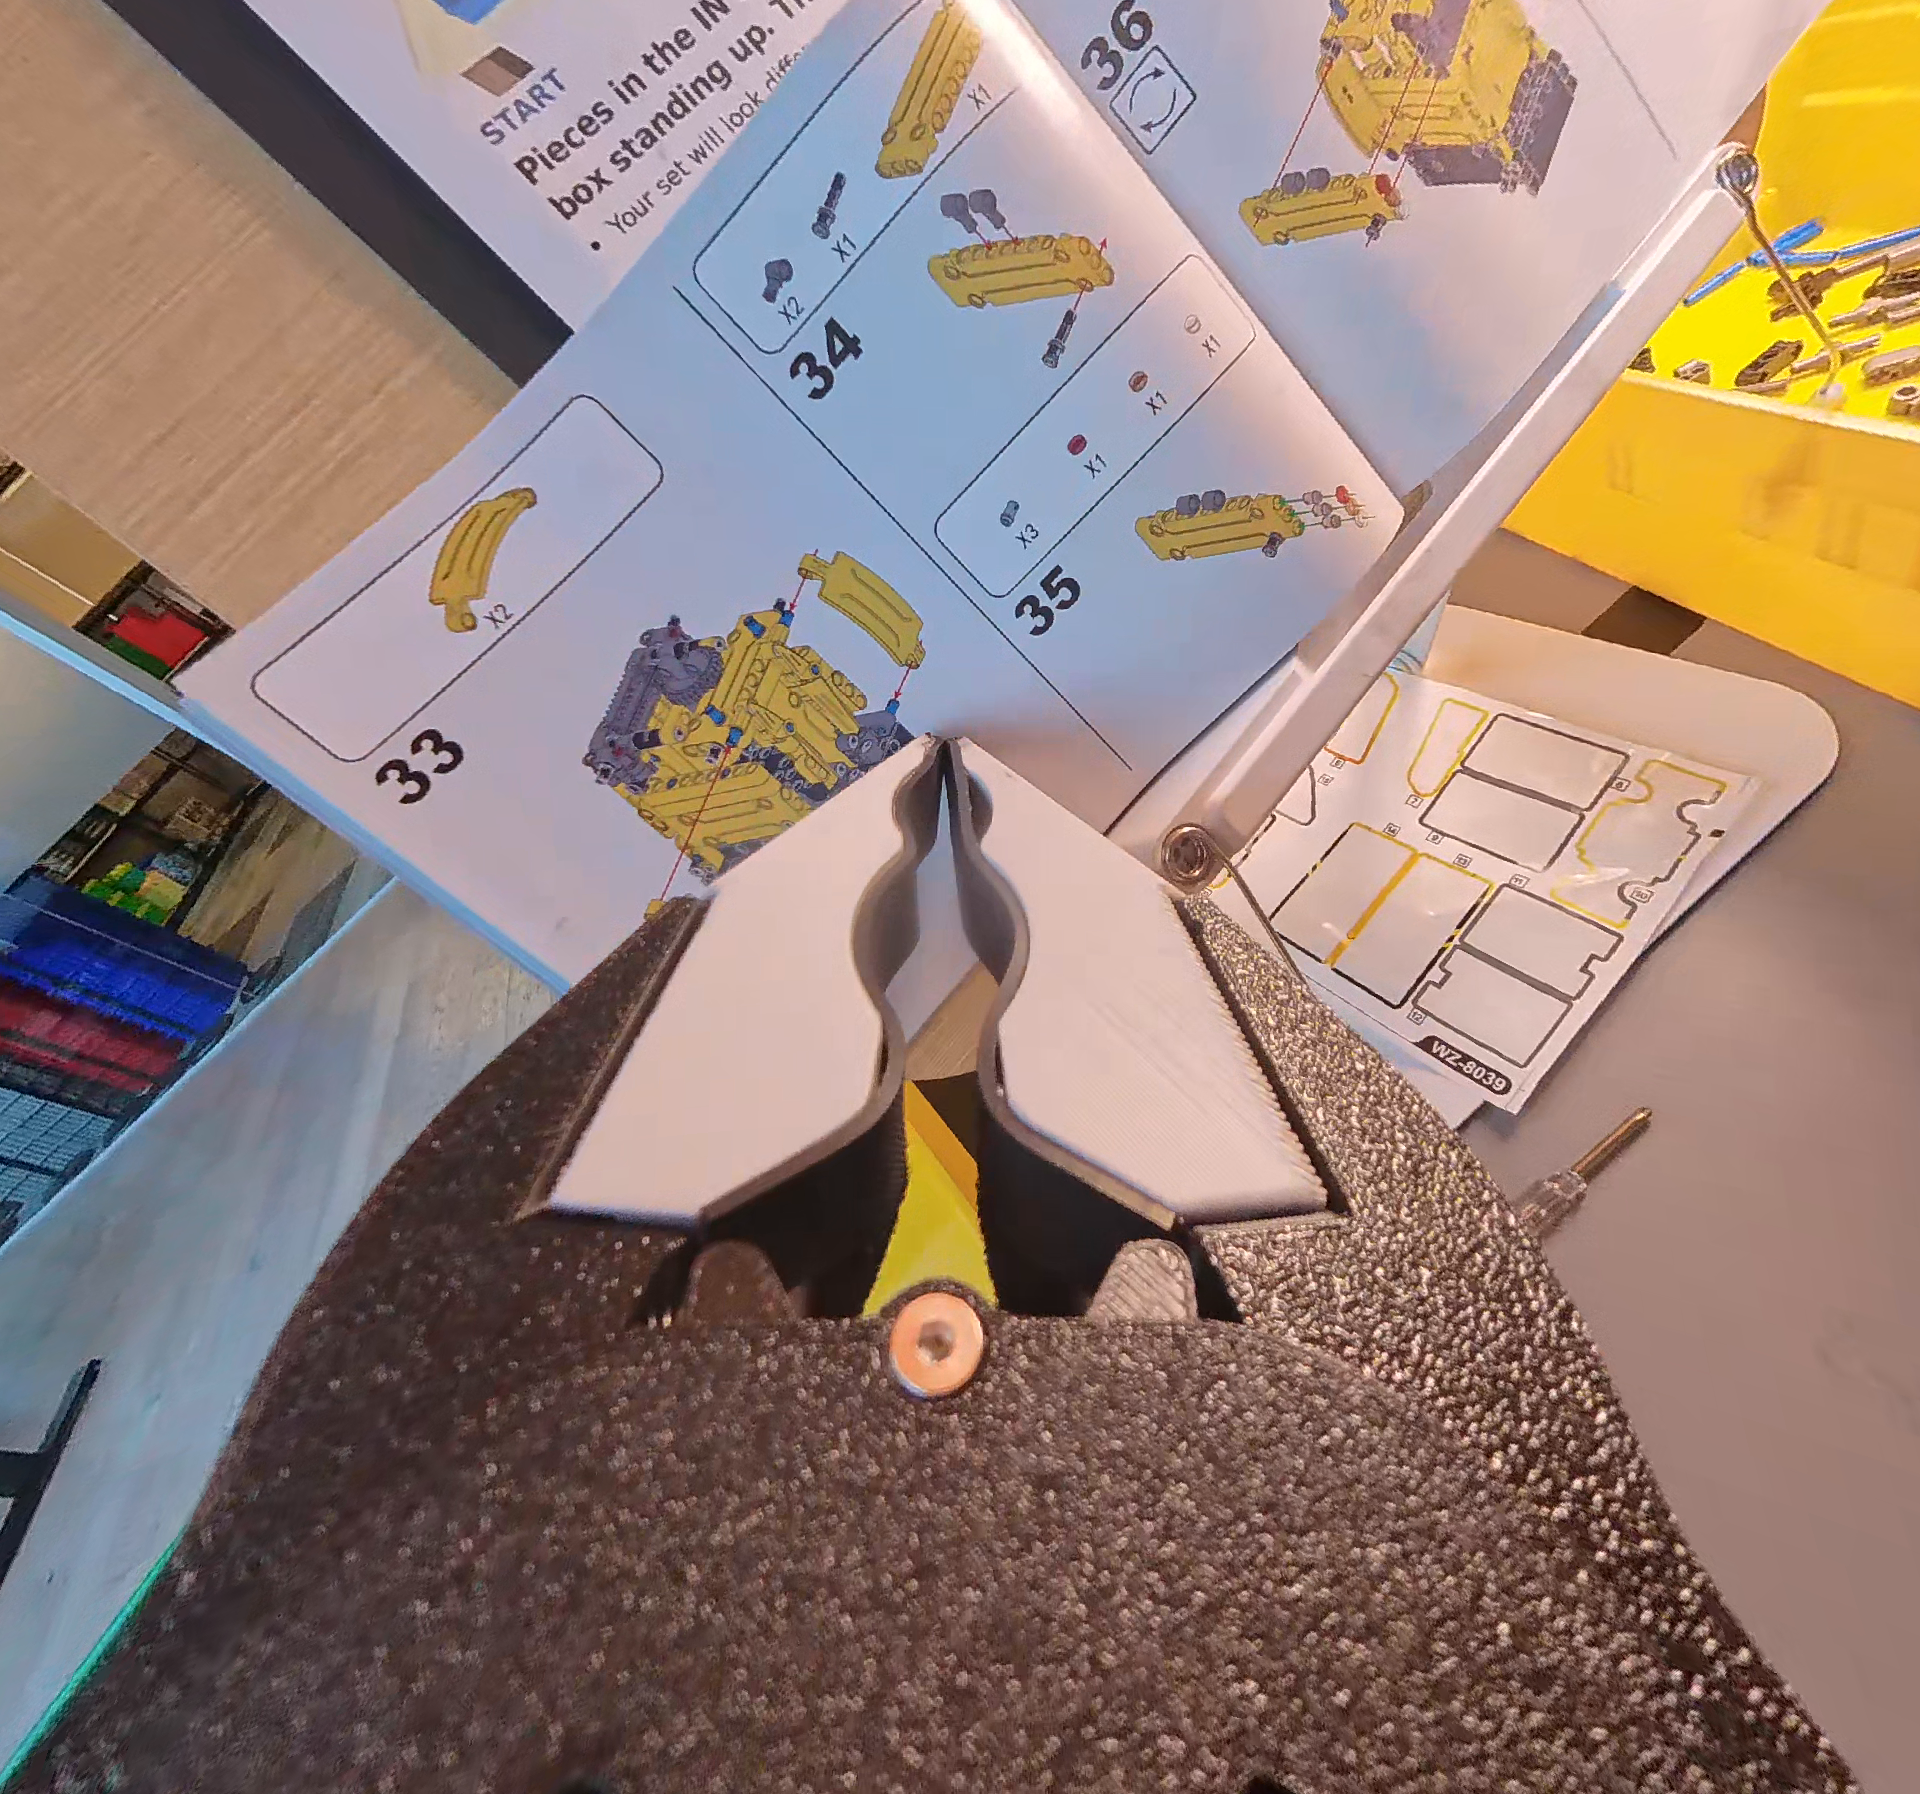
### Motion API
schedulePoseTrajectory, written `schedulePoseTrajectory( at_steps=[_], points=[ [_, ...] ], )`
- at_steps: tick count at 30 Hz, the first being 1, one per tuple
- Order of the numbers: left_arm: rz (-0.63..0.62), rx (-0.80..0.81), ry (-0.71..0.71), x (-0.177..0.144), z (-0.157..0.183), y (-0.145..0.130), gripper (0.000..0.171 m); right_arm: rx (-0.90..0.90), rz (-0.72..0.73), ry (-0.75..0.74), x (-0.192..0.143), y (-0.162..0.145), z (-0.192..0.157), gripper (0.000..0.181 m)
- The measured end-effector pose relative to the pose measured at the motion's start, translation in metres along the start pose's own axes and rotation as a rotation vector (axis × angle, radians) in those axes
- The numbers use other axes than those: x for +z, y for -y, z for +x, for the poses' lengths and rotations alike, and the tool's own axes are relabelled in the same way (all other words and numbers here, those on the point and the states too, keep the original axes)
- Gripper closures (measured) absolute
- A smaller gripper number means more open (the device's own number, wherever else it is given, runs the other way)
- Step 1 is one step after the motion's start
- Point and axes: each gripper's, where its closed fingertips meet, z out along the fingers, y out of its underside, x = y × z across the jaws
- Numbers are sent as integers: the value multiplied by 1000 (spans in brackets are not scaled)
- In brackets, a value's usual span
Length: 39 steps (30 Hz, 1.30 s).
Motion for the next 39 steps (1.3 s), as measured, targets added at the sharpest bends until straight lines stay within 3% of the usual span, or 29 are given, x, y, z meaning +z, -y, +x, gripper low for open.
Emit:
schedulePoseTrajectory(
  at_steps=[2,5,7,9,13,19,23,33,39],
  points=[
    [2,12,4,0,0,0,171,-30,140,24,-15,25,-8,142],
    [5,31,11,0,-1,-1,171,-160,271,195,-31,48,-57,156],
    [11,22,15,0,-2,-1,171,-242,273,299,-30,46,-94,159],
    [14,17,24,-1,-3,-1,171,-276,209,286,-14,33,-111,160],
    [-2,60,51,-3,-9,-3,171,-234,139,161,18,11,-102,159],
    [2,114,35,-4,-11,-5,171,-109,155,90,17,3,-86,155],
    [31,131,60,-3,-12,-6,171,-5,120,125,16,-10,-82,156],
    [-2,71,52,1,-16,-8,171,25,89,124,8,-18,-86,155],
    [18,-44,-5,-7,-4,-9,166,149,133,166,-13,-1,-88,142]
  ],
)
